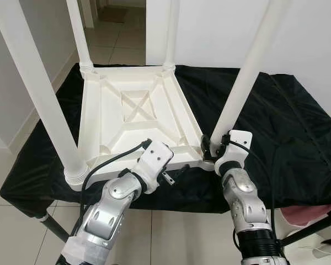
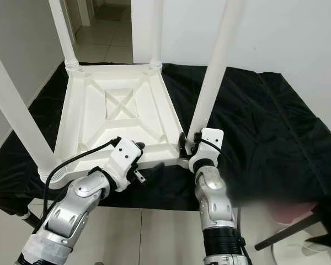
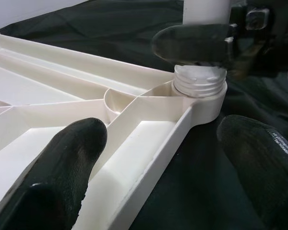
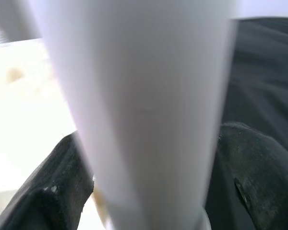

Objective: Building children table

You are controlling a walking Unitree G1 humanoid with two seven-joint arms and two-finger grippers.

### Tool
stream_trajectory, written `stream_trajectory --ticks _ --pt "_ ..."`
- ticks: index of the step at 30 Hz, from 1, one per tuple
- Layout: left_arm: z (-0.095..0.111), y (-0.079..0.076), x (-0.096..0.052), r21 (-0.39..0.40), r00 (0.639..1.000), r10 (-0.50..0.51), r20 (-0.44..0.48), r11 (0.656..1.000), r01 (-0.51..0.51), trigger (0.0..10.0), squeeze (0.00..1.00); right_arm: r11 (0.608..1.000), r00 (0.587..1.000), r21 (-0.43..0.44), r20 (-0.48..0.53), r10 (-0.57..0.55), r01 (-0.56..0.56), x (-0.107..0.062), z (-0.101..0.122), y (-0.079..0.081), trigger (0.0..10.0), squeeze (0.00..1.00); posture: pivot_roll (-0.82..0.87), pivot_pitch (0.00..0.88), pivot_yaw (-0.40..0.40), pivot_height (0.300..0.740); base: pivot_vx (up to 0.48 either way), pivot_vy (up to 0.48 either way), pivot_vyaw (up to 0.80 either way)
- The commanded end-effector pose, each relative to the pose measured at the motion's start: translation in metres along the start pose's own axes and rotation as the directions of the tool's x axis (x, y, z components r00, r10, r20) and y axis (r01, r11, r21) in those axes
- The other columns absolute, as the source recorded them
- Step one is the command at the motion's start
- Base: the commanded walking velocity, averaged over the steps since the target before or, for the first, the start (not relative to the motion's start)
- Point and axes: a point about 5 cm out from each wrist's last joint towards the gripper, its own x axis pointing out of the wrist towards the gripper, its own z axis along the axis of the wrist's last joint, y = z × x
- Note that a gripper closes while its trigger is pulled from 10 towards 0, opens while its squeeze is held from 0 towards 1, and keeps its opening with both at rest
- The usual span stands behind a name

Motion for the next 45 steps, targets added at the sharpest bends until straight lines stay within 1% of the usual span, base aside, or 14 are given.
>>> stream_trajectory --ticks 1,6,9,12,19,20,21,23,24,36,37,38,39,45 --pt "0.001 0.003 0.001 0.007 0.999 0.033 0.003 0.999 -0.033 10.0 0.00 0.997 0.997 -0.024 -0.016 0.073 -0.073 -0.001 -0.003 -0.007 10.0 0.00 -0.01 0.028 -0.033 0.740 0.000 0.000 0.00" --pt "0.002 0.003 0.002 0.007 0.999 0.031 0.006 0.999 -0.031 10.0 0.00 0.976 0.980 -0.089 -0.022 0.200 -0.201 0.004 0.002 -0.019 10.0 0.00 -0.02 0.032 -0.026 0.740 0.000 0.000 0.00" --pt "0.003 0.003 0.003 0.007 1.000 0.026 0.008 1.000 -0.026 10.0 0.00 0.916 0.929 -0.153 -0.062 0.365 -0.370 0.008 0.003 -0.020 10.0 0.00 -0.02 0.034 -0.022 0.740 0.000 0.000 0.00" --pt "0.003 0.003 0.004 0.008 1.000 0.025 0.008 1.000 -0.025 10.0 0.00 0.877 0.893 -0.172 -0.100 0.438 -0.449 0.009 0.001 -0.020 10.0 0.00 -0.01 0.034 -0.019 0.740 0.000 0.000 0.00" --pt "0.005 0.005 0.003 0.014 1.000 0.025 0.009 1.000 -0.025 10.0 0.00 0.825 0.850 -0.207 -0.142 0.507 -0.526 0.018 0.003 -0.021 10.0 0.00 -0.01 0.032 -0.016 0.740 0.000 0.000 0.00" --pt "0.005 0.006 0.004 0.016 1.000 0.026 0.009 1.000 -0.026 10.0 0.00 0.816 0.844 -0.217 -0.154 0.514 -0.536 0.020 0.002 -0.021 5.4 0.00 -0.01 0.031 -0.015 0.740 0.000 0.000 0.00" --pt "0.005 0.006 0.004 0.016 1.000 0.026 0.009 1.000 -0.026 10.0 0.00 0.816 0.844 -0.217 -0.154 0.514 -0.536 0.020 0.002 -0.021 5.4 0.00 -0.01 0.031 -0.015 0.740 0.000 0.000 0.00" --pt "0.005 0.006 0.003 0.017 1.000 0.027 0.010 0.999 -0.028 10.0 0.00 0.799 0.828 -0.220 -0.166 0.535 -0.560 0.023 0.001 -0.023 0.8 0.00 0.00 0.030 -0.018 0.740 0.000 0.000 0.00" --pt "0.006 0.006 0.003 0.018 1.000 0.029 0.010 0.999 -0.029 10.0 0.00 0.795 0.825 -0.221 -0.170 0.538 -0.564 0.023 0.000 -0.024 0.0 0.00 0.00 0.032 -0.020 0.740 0.000 0.000 0.00" --pt "0.005 0.006 0.000 0.016 0.999 0.034 0.006 0.999 -0.034 10.0 0.00 0.796 0.816 -0.183 -0.175 0.551 -0.577 0.020 -0.010 -0.029 0.0 0.00 0.00 0.037 -0.017 0.740 0.000 0.000 0.00" --pt "0.005 0.006 0.000 0.016 0.999 0.033 0.005 0.999 -0.033 10.0 0.00 0.807 0.825 -0.179 -0.167 0.540 -0.563 0.019 -0.010 -0.030 4.9 0.00 0.00 0.041 -0.016 0.740 0.000 0.000 0.00" --pt "0.005 0.006 0.000 0.016 0.999 0.033 0.005 0.999 -0.033 10.0 0.00 0.807 0.825 -0.179 -0.167 0.540 -0.563 0.019 -0.010 -0.030 4.9 0.00 0.00 0.041 -0.016 0.740 0.000 0.000 0.00" --pt "0.005 0.006 0.000 0.015 0.999 0.031 0.005 0.999 -0.031 10.0 0.00 0.825 0.840 -0.163 -0.157 0.520 -0.541 0.020 -0.010 -0.030 10.0 0.00 0.00 0.040 -0.016 0.740 0.000 0.000 0.00" --pt "0.004 0.004 0.000 0.012 1.000 0.027 0.003 1.000 -0.028 10.0 0.00 0.876 0.884 -0.131 -0.134 0.449 -0.465 0.020 -0.010 -0.027 10.0 0.00 0.00 0.045 -0.015 0.740 0.000 0.000 0.00"
